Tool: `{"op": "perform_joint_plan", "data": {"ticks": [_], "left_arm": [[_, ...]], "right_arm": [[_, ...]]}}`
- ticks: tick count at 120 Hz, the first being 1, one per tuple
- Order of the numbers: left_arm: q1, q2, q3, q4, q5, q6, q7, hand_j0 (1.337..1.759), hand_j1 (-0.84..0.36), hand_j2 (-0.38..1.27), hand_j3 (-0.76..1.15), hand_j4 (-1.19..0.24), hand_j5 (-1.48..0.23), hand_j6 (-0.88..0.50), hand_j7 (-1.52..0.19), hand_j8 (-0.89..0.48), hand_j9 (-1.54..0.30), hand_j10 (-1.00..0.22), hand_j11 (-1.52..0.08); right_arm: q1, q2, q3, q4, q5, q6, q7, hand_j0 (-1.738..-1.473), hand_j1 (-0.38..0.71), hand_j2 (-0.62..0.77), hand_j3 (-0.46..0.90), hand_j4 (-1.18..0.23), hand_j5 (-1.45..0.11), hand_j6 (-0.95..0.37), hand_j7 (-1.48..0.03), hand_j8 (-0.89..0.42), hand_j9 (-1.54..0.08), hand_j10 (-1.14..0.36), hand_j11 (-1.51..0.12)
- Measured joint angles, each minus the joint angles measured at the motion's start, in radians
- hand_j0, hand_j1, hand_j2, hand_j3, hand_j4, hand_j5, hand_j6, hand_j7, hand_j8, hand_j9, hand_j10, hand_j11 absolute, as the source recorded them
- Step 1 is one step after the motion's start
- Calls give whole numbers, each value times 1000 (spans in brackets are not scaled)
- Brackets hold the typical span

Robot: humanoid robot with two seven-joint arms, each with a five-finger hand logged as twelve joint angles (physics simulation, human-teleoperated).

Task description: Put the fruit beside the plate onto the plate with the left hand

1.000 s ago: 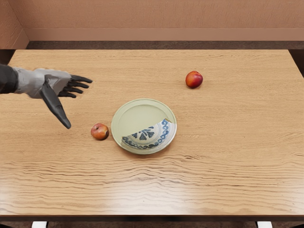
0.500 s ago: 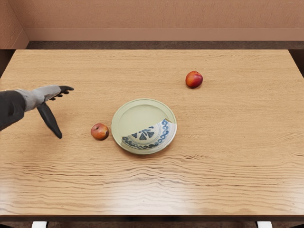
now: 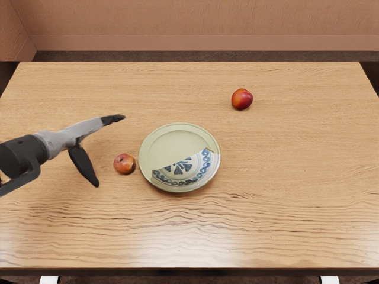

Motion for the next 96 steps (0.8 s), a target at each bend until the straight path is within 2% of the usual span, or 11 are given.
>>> {"op": "perform_joint_plan", "data": {"ticks": [19, 42, 71, 79, 96], "left_arm": [[15, 0, -3, 2, -4, 4, -26, 1658, 302, 12, 0, -47, -55, -48, -55, -48, -54, -46, -54], [16, -7, -5, 9, -5, 5, -25, 1658, 193, 30, 0, -137, -173, -139, -172, -138, -172, -137, -172], [19, -53, 1, 83, -5, 7, -24, 1658, 101, 46, 0, -214, -273, -216, -273, -215, -272, -214, -272], [62, -85, 7, 93, 6, 55, -26, 1658, 86, 48, 0, -226, -288, -227, -288, -227, -288, -225, -288], [76, -101, 24, 102, 47, 162, -28, 1658, 69, 51, 0, -240, -307, -242, -307, -242, -307, -240, -307]], "right_arm": [[0, 0, 0, 0, 0, 0, 0, -1658, -349, 0, 0, 0, 0, -1, 0, 0, 0, 0, 0], [0, 0, 0, 0, 0, -2, 0, -1658, -349, 0, 0, 0, 0, -1, 0, 0, 0, 0, 0], [1, 0, -1, 0, 0, -2, 0, -1658, -349, 0, 0, 0, 0, -1, 0, 0, 0, 0, 0], [1, 0, -1, 0, 0, -2, 0, -1658, -349, 0, 0, 0, 0, -1, 0, 0, 0, 0, 0], [1, 0, -2, 0, 0, -2, 0, -1658, -349, 0, 0, 0, 0, -1, 0, 0, 0, 0, 0]]}}
